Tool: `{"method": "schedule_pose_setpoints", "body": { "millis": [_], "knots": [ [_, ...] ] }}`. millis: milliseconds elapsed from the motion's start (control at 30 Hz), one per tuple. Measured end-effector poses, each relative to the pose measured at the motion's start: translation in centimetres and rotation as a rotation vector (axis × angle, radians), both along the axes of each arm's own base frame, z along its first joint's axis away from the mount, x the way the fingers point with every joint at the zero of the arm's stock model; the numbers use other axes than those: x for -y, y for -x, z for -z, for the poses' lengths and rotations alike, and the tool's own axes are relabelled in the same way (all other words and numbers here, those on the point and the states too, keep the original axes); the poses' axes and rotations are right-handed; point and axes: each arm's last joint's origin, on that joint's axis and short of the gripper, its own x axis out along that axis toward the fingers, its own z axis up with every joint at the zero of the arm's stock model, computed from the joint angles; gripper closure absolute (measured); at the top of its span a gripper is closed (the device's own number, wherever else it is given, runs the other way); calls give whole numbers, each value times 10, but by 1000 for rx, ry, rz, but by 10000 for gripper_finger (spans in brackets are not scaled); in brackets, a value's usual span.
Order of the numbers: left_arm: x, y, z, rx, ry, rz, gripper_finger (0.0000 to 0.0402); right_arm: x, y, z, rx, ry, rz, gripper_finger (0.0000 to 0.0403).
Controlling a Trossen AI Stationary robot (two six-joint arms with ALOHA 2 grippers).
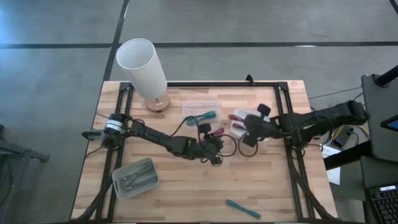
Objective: Pick & Place USB Port
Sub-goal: Put the bottom pink USB cable into the white bin
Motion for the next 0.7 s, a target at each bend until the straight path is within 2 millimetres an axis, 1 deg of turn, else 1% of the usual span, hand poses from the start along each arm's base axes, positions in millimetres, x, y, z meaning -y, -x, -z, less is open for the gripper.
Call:
{"method": "schedule_pose_setpoints", "body": {
  "millis": [100, 200, 333, 433, 533, 700],
  "knots": [
    [0, 0, 1, -10, -1, 1, 298, 12, 7, 10, -20, -13, 69, 391],
    [0, 2, 3, -27, 15, -11, 297, 22, 13, 24, -60, -70, 102, 390],
    [-2, 5, 7, -48, 58, -43, 296, 31, 16, 48, -96, -168, 130, 390],
    [-3, 7, 10, -67, 74, -59, 296, 34, 18, 63, -124, -188, 124, 390],
    [-3, 8, 11, -74, 83, -67, 296, 36, 19, 71, -132, -190, 132, 390],
    [-4, 8, 12, -79, 83, -70, 296, 35, 19, 75, -115, -214, 123, 390]
  ]
}}
